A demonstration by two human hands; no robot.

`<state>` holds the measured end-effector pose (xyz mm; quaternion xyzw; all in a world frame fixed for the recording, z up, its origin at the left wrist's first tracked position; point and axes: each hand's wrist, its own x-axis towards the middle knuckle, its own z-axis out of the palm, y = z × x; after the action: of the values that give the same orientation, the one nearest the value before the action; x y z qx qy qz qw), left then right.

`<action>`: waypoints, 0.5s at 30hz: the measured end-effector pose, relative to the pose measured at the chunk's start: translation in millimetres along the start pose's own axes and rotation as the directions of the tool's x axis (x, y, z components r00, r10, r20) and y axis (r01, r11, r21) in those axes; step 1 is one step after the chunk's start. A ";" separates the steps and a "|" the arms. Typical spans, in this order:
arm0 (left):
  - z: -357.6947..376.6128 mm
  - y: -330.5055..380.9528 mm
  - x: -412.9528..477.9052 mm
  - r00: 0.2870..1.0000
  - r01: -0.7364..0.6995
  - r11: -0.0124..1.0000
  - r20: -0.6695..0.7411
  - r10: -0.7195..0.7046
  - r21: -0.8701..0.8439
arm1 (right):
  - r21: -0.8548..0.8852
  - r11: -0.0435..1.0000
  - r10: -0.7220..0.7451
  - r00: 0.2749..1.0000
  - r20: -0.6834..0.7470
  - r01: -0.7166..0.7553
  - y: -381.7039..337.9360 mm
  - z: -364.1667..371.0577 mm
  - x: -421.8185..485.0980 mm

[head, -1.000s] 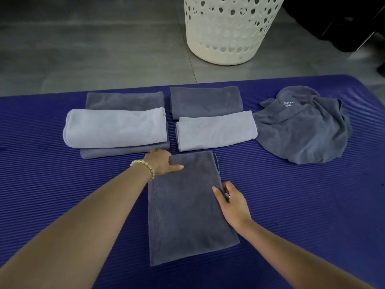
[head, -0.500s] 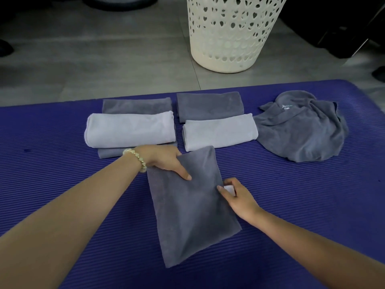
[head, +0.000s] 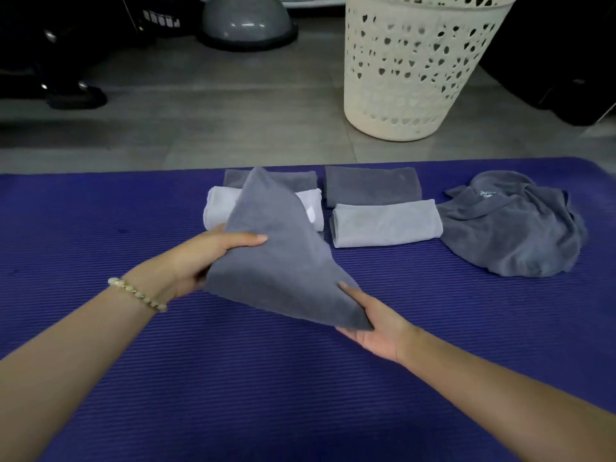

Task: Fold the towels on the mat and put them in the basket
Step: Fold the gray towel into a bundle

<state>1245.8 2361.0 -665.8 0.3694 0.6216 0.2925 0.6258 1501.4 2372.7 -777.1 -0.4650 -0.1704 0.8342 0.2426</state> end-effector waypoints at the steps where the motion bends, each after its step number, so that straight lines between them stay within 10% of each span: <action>1: -10.3 -7.2 -1.8 0.999 -0.031 1.000 -0.024 0.031 0.001 | -0.069 0.993 -0.096 0.995 -0.020 0.094 -3.7 7.0 3.1; 5: -41.1 -56.9 -0.4 0.980 -0.099 0.991 -0.166 0.113 0.089 | -0.405 0.856 -0.376 0.925 -0.060 0.322 1.4 20.2 11.1; 10: -44.9 -143.0 12.1 0.962 0.086 0.969 -0.273 -0.021 0.230 | -0.736 0.670 -0.386 0.890 -0.241 0.091 49.3 -5.8 25.2; 13: -40.3 -177.7 14.3 0.941 0.083 0.698 -0.287 0.181 0.711 | -0.877 0.481 -0.479 0.829 -0.289 -0.028 64.3 -22.1 25.8; 15: -30.4 -189.2 12.5 0.948 -0.123 0.423 -0.020 0.318 0.898 | -0.959 0.273 -0.548 0.831 -0.094 0.072 64.9 -24.0 22.2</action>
<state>1198.7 2269.1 -827.7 0.6899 0.6834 0.0382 0.2357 1496.0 2333.2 -837.8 -0.6362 -0.6481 0.3992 0.1262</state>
